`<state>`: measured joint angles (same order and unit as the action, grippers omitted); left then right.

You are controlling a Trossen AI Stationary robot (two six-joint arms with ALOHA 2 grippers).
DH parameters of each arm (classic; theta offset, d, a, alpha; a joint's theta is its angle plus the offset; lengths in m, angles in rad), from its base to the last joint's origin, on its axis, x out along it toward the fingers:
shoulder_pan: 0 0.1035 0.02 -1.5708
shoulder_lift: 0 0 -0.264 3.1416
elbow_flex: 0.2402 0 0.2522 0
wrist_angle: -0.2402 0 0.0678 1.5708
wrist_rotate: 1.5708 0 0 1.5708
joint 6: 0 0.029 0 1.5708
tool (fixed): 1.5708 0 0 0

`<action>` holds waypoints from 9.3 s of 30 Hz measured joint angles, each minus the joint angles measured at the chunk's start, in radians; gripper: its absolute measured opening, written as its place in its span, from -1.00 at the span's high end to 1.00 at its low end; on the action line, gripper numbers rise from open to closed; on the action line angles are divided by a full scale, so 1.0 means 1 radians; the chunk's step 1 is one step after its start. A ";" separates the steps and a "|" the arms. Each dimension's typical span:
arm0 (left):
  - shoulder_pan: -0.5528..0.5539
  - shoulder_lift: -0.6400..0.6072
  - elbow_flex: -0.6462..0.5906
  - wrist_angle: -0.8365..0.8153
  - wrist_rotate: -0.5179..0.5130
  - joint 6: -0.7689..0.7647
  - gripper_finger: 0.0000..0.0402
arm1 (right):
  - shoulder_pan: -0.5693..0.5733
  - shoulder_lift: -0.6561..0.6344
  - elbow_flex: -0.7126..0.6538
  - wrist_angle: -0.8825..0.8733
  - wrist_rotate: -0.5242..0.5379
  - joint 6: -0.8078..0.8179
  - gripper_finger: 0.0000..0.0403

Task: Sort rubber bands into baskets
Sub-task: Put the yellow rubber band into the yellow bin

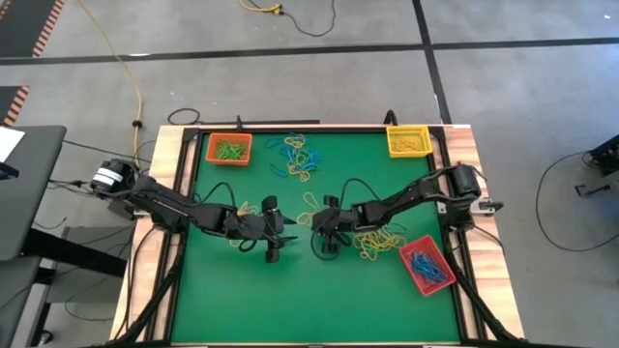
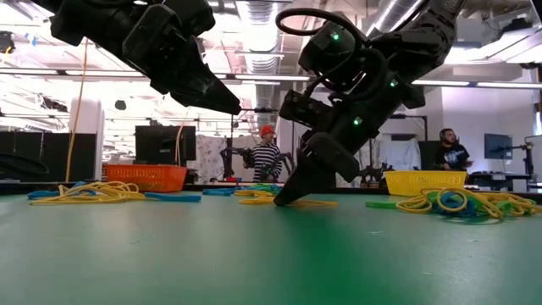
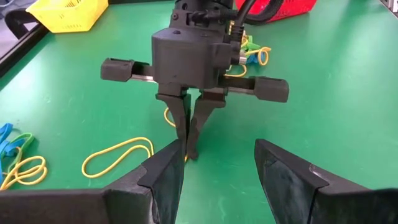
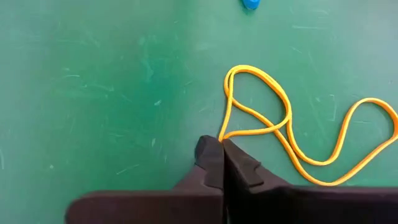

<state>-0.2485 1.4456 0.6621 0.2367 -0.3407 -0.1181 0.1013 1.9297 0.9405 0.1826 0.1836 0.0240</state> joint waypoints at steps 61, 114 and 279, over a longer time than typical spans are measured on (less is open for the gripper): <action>-0.014 0.000 0.000 0.002 -0.015 -0.010 0.08 | -0.760 -0.764 -0.014 -0.878 0.539 0.031 0.92; -0.015 0.000 0.000 0.010 -0.019 -0.015 0.08 | -0.952 -0.763 -0.247 -0.622 0.136 0.046 0.06; -0.014 0.029 0.000 0.016 -0.022 -0.009 0.08 | -0.975 -0.486 -0.114 -0.746 0.284 -0.032 0.87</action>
<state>-0.2630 1.4750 0.6621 0.2531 -0.3625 -0.1272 -0.8734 1.4435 0.8268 -0.5630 0.4680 -0.0082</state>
